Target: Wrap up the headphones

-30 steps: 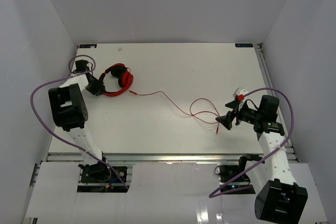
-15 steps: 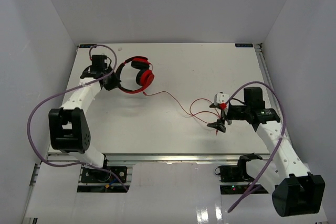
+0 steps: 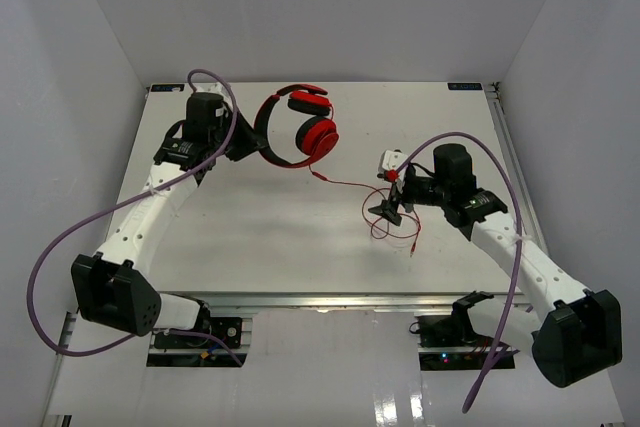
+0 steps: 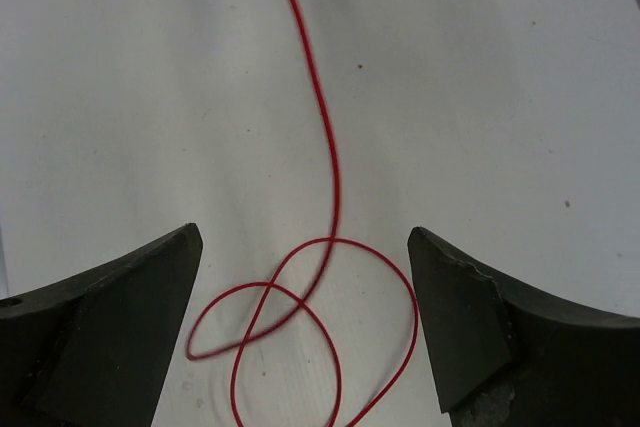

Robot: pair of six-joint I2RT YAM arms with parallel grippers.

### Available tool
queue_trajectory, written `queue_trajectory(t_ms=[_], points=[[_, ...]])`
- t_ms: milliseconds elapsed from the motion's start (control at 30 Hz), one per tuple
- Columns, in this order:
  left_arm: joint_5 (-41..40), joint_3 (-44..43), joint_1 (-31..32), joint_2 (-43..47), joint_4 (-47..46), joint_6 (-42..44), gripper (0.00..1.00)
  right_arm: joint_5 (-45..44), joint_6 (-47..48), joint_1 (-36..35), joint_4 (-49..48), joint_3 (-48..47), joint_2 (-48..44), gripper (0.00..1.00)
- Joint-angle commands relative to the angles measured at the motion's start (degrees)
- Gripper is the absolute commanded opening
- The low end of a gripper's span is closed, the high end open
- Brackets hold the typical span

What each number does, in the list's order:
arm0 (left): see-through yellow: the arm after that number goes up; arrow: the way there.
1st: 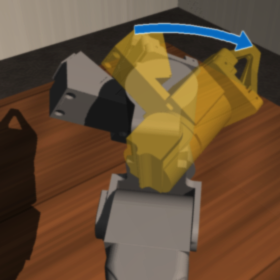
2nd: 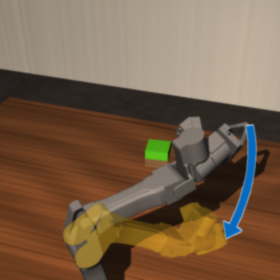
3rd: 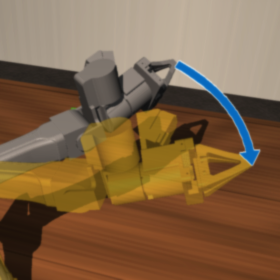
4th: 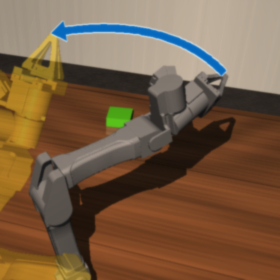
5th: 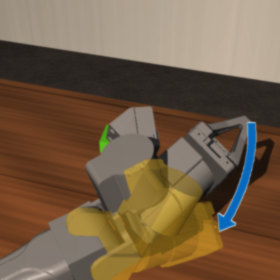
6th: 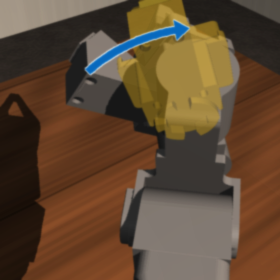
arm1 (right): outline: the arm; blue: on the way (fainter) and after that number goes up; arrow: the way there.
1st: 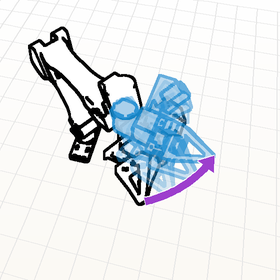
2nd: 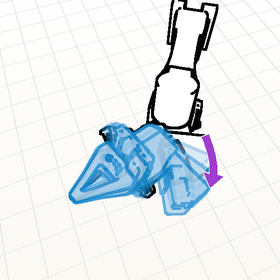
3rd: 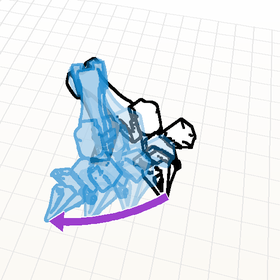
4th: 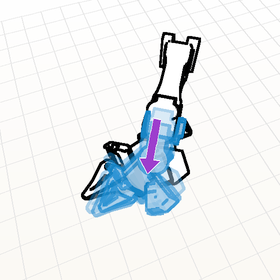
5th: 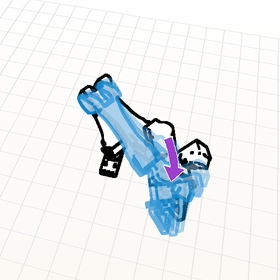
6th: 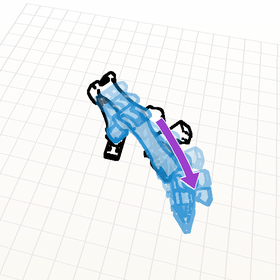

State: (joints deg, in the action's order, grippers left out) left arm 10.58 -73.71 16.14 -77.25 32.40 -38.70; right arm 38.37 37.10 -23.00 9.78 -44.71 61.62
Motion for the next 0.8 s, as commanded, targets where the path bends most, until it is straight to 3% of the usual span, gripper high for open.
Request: queue_trajectory(t_ms=[0, 267, 433, 500, 567, 667, 767], points=[[5.2, -4.4, 0.9, 2.8, -0.2, -3.6, 0.00, -2.3, -5.9, -0.3, -12.0, 0.9, 2.1, 0.90], [9.1, -5.1, 1.2, 6.0, 1.2, -3.7, 0.00, 3.5, -13.2, -0.4, -14.7, -0.2, 8.9, 0.94], [11.8, -5.0, 1.2, 9.5, 1.4, -3.8, 0.00, 4.4, -17.5, -0.2, -20.0, 4.2, 8.8, 0.99], [13.9, -5.0, 1.2, 10.4, 1.3, -3.9, 0.00, 3.6, -16.8, -0.3, -20.6, 5.5, 8.5, 0.96], [19.0, -4.3, 1.2, 11.3, -1.0, -2.3, 0.00, 3.7, -16.1, -0.1, -20.4, 5.8, 8.4, 0.92], [30.4, -1.4, 2.0, 13.5, -5.7, 2.1, 0.00, 6.1, -14.8, 0.4, -18.3, 3.1, 9.0, 0.71], [35.9, 2.7, 3.2, 16.4, -6.4, 6.9, 0.00, 8.0, -13.1, 1.3, -14.5, -0.8, 10.4, 0.50]])
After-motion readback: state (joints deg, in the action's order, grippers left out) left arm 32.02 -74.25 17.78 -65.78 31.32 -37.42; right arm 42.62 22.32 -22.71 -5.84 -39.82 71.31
